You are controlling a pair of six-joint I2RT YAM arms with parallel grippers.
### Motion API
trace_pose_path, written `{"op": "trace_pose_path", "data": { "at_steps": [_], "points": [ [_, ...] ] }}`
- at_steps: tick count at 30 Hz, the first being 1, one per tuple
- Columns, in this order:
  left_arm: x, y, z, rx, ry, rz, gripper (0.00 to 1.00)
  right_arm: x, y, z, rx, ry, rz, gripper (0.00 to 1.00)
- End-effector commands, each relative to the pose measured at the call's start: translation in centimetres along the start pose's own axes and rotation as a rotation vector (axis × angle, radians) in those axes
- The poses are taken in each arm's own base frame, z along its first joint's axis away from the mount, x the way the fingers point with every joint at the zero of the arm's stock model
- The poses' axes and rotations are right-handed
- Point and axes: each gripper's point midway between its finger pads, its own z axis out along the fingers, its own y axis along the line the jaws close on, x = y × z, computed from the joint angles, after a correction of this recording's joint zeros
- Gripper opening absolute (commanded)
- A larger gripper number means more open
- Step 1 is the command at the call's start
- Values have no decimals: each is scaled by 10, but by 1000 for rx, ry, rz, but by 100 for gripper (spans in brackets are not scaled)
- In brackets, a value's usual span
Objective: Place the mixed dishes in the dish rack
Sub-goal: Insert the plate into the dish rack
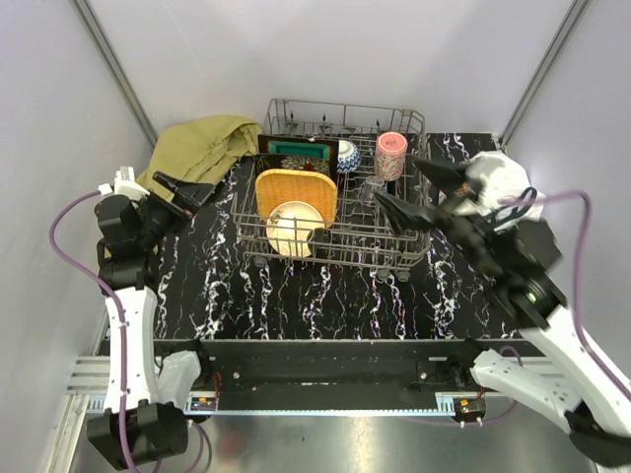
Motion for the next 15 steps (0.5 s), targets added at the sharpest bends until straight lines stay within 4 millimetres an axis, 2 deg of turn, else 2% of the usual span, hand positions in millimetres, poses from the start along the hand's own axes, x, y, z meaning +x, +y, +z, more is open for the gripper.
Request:
{"op": "trace_pose_path", "data": {
  "at_steps": [1, 2, 3, 4, 5, 6, 7, 9, 10, 12, 13, 15],
  "points": [
    [-3, -3, -24, -42, -59, 117, 99, 32, -24, -65, 199, 37, 154, 100],
    [-2, 4, -29, -82, -67, 135, 99, 60, -26, -80, 231, 110, 178, 100],
    [-1, 3, -33, -88, -77, 150, 99, 51, -34, -102, 285, 69, 198, 100],
    [1, 0, -41, -83, -95, 171, 99, 56, -36, -115, 311, 77, 220, 100],
    [2, 2, -44, -89, -105, 192, 99, 76, -36, -128, 340, 126, 262, 100],
    [5, 8, -48, -114, -112, 197, 99, 68, -42, -148, 378, 74, 291, 100],
    [7, 7, -54, -115, -128, 221, 99, 83, -43, -160, 406, 107, 309, 100],
    [15, 22, -57, -164, -117, 224, 99, 77, -47, -185, 445, 47, 360, 100],
    [16, 24, -60, -168, -121, 234, 99, 89, -49, -195, 463, 85, 353, 100],
    [24, 38, -61, -203, -105, 249, 99, 96, -56, -211, 521, 122, 339, 100],
    [26, 37, -65, -196, -115, 259, 99, 101, -58, -220, 542, 178, 325, 100],
    [32, 44, -68, -206, -110, 268, 99, 98, -59, -223, 555, 187, 324, 100]
  ]
}}
